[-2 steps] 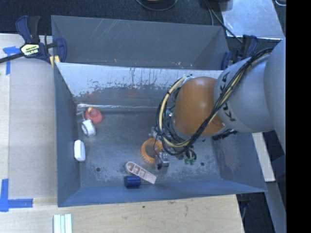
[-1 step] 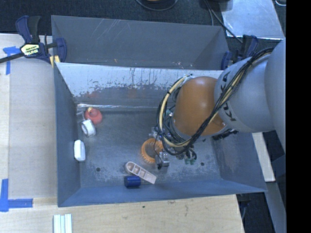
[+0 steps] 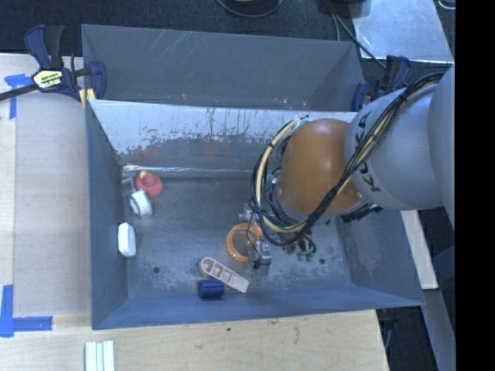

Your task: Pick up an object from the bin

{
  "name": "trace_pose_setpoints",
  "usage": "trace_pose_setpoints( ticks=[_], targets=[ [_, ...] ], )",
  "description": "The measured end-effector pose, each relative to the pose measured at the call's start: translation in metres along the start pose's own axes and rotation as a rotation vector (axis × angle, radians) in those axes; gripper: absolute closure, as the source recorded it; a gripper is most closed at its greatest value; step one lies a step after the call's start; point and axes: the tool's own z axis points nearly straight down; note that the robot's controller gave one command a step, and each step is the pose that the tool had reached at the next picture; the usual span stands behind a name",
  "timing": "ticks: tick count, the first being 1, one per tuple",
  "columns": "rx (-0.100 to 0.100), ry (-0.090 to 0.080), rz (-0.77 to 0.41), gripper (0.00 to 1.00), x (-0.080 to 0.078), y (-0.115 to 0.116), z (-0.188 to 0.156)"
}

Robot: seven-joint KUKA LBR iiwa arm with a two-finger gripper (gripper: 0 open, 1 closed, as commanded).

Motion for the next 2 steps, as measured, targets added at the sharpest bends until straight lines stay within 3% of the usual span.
trace_pose_setpoints(
  ticks=[2],
  targets=[
    [0.000,-0.007,0.001,1.00,-0.001,0.000,-0.036]
  ],
)
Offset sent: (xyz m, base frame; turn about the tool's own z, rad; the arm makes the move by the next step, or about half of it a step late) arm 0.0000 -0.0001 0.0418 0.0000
